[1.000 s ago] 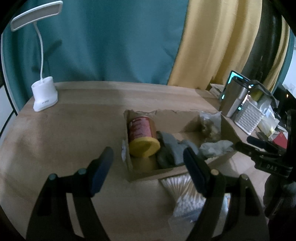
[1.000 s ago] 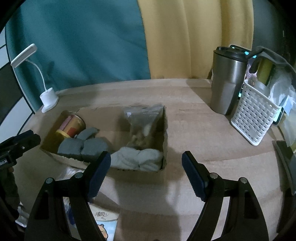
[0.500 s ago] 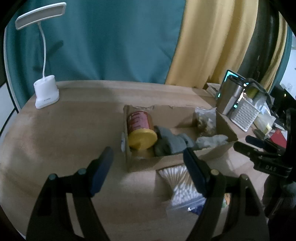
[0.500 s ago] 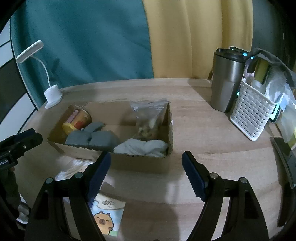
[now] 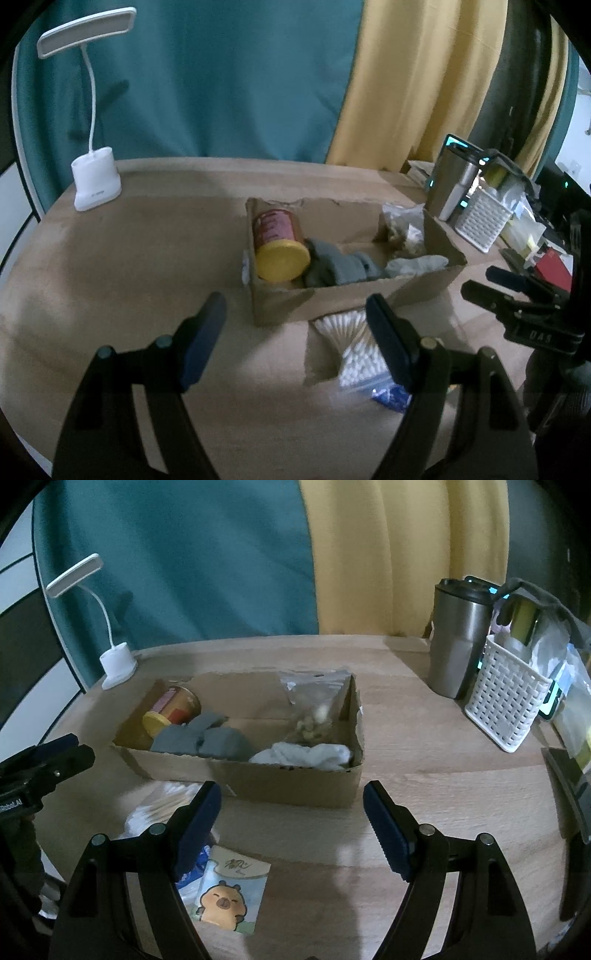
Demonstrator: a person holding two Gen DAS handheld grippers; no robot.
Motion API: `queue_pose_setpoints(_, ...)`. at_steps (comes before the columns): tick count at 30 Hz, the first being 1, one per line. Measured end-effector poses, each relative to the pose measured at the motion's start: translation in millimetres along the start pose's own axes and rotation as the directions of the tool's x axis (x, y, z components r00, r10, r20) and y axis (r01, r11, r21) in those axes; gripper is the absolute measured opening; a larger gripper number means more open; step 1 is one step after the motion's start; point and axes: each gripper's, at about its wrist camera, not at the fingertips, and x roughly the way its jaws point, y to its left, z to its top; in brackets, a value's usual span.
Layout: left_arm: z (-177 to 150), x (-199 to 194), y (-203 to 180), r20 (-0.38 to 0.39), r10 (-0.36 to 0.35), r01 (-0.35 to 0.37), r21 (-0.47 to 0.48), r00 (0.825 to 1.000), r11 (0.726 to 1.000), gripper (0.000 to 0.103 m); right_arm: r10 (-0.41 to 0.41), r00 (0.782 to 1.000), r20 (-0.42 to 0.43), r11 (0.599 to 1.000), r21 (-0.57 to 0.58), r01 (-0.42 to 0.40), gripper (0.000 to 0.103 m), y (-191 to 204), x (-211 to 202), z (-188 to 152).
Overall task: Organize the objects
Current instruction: 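Move the right tool to the capybara tissue pack while the left tool approaches the cotton swab bag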
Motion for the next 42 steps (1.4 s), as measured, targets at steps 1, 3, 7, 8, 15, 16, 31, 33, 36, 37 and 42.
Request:
queue_pose_setpoints(1, -1.4, -0.5, -0.5, -0.002, 0.0, 0.0, 0.001, 1.0, 1.0, 0.079, 0.0, 1.0, 0.001, 1.0, -0.001, 0.0, 0.082, 0.6, -0.8, -0.8)
queue_pose_setpoints(3, -4.4, -1.5, -0.8, -0.004, -0.002, 0.002, 0.002, 1.0, 1.0, 0.079, 0.003, 1.0, 0.001, 1.0, -0.001, -0.003, 0.082, 1.7, -2.3, -3.2)
queue_pose_setpoints(7, -9.6, -1.6, -0.7, -0.013, -0.004, 0.004, 0.003, 1.0, 1.0, 0.079, 0.005, 1.0, -0.005, 1.0, 0.002, -0.005, 0.082, 3.1, -3.4, -9.2)
queue_pose_setpoints(8, -10.8, -1.5, -1.2, -0.014, -0.005, 0.005, 0.003, 1.0, 1.0, 0.079, 0.005, 1.0, -0.008, 1.0, 0.002, -0.005, 0.082, 3.5, -3.0, -10.4)
queue_pose_setpoints(15, -17.5, 0.6, -4.4, -0.029, -0.01, 0.01, 0.008, 1.0, 1.0, 0.079, 0.013, 1.0, -0.026, 1.0, 0.006, -0.012, 0.082, 6.0, -0.5, -21.9)
queue_pose_setpoints(16, -18.0, 0.9, -4.7, -0.031, -0.009, 0.009, 0.009, 0.999, 1.0, 0.079, 0.013, 1.0, -0.028, 1.0, 0.007, -0.013, 0.082, 5.8, -0.2, -22.5)
queue_pose_setpoints(31, -27.5, 10.2, -2.6, -0.059, -0.012, 0.012, -0.002, 0.998, 1.0, 0.079, 0.058, 0.995, -0.086, 0.998, -0.017, -0.06, 0.082, 20.9, 14.7, -32.9)
queue_pose_setpoints(33, -29.2, 12.1, -3.1, -0.066, -0.013, 0.013, -0.002, 0.998, 1.0, 0.079, 0.062, 0.993, -0.101, 0.998, -0.019, -0.065, 0.082, 22.7, 17.9, -36.2)
queue_pose_setpoints(36, -30.3, 14.6, -4.3, -0.073, -0.013, 0.013, 0.001, 0.997, 1.0, 0.079, 0.064, 0.99, -0.123, 0.998, -0.016, -0.067, 0.082, 25.6, 23.4, -42.2)
queue_pose_setpoints(37, -30.8, 15.1, -4.5, -0.074, -0.013, 0.013, 0.002, 0.997, 1.0, 0.079, 0.065, 0.99, -0.127, 0.998, -0.013, -0.067, 0.082, 25.9, 24.5, -44.0)
queue_pose_setpoints(42, -31.9, 18.8, -9.6, -0.086, -0.021, 0.022, 0.01, 0.996, 1.0, 0.079, 0.075, 0.984, -0.163, 0.997, 0.001, -0.076, 0.082, 25.3, 30.6, -51.9)
